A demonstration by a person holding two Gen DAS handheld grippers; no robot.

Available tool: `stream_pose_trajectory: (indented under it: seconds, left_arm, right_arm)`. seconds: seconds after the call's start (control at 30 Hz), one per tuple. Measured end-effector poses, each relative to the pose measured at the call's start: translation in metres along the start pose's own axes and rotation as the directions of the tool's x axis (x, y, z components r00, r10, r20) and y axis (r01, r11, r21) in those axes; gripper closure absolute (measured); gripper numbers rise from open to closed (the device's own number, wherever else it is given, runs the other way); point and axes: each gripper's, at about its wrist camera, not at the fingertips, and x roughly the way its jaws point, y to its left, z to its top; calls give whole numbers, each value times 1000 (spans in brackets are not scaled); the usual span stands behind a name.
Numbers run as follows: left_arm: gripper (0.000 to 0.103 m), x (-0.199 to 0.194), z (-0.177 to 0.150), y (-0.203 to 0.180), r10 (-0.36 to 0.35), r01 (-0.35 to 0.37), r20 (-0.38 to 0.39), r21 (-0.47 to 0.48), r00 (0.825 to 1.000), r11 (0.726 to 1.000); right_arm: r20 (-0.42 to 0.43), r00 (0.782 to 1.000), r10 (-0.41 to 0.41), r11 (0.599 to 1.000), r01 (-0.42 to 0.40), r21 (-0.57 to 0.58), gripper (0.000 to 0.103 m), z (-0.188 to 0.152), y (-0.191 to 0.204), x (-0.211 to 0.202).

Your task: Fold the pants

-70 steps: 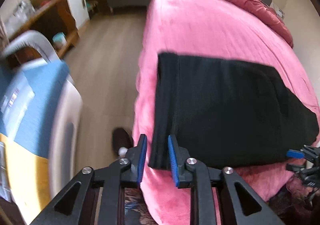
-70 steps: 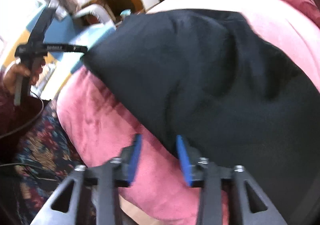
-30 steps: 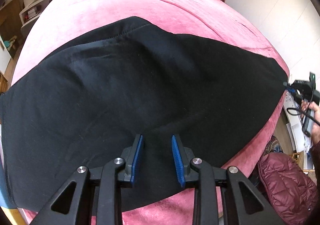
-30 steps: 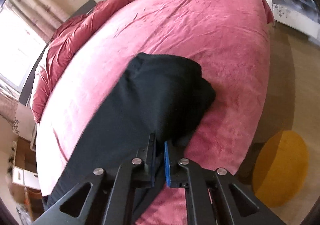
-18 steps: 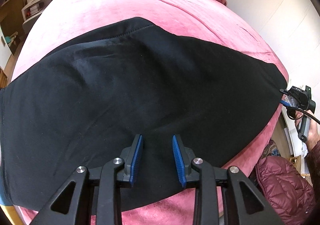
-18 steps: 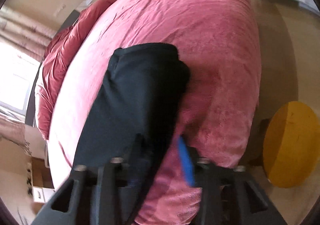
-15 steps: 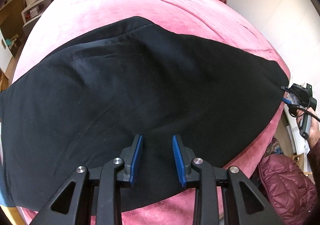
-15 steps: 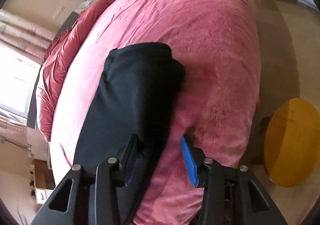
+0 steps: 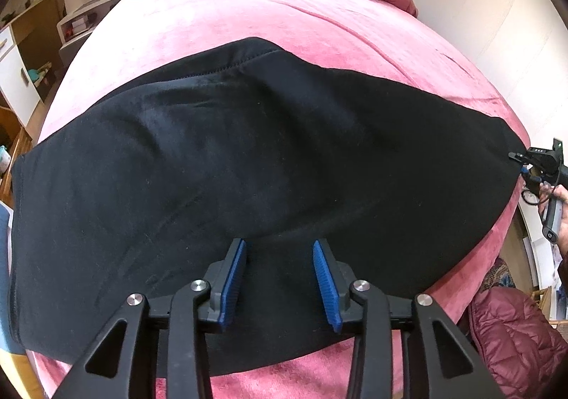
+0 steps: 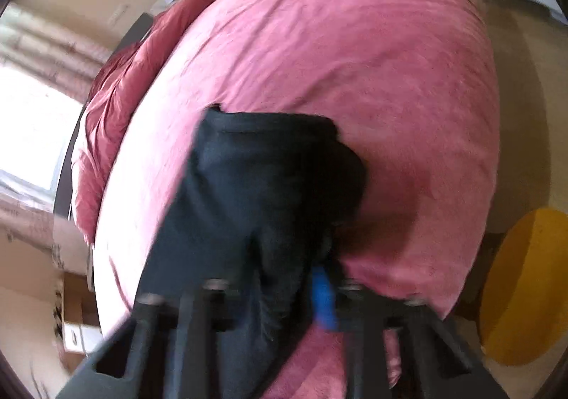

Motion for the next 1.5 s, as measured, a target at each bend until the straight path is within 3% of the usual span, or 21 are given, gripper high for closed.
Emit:
stream_pose_trajectory:
  seconds: [0.23,0.47,0.7,0.87,1.07,1.13,1.2,1.3,1.4,1.5]
  left_arm:
    - [62,-1,1,6,-24,24,2,-23,1000,999]
    - [62,-6,1,30,-91,90,2,-116,996,989]
    - [62,-12,2,50,-125,125,11,-191,992,973]
    - [62,-17,0,64,-171,172,26,-242,985,955]
    - [62,-32,1,73,-227,231,49,-283,973,931]
    - [62,-35,3,82,-246,251,54,-293,968,923]
    - [62,-36,6,85,-278,282,60,-305,959,909]
    - [61,-36,14,83,-314,317,62,-313,947,895]
    - [60,-33,23,79,-382,380,62,-329,922,864]
    - [51,-29,31,73,-442,434,56,-334,895,837]
  right_arm:
    - [28,999,36,981,-30,-190,89,4,60,-21]
    - [-25,995,100,897,-100,-430,89,-28,137,-35]
    - [-153,977,149,771,-212,-601,89,-99,208,-30]
    - [-272,950,153,668,-302,-680,89,-162,246,-20]
    - [-381,921,79,506,-366,-781,89,-253,276,0]
    - [-398,916,53,473,-374,-798,89,-275,277,6]
    - [-410,912,21,435,-377,-818,89,-295,278,13]
    - [-374,927,-33,339,-342,-876,89,-325,279,17]
    - [-344,937,-57,278,-316,-907,82,-341,279,23]
    - [-344,937,-57,265,-318,-910,81,-346,281,25]
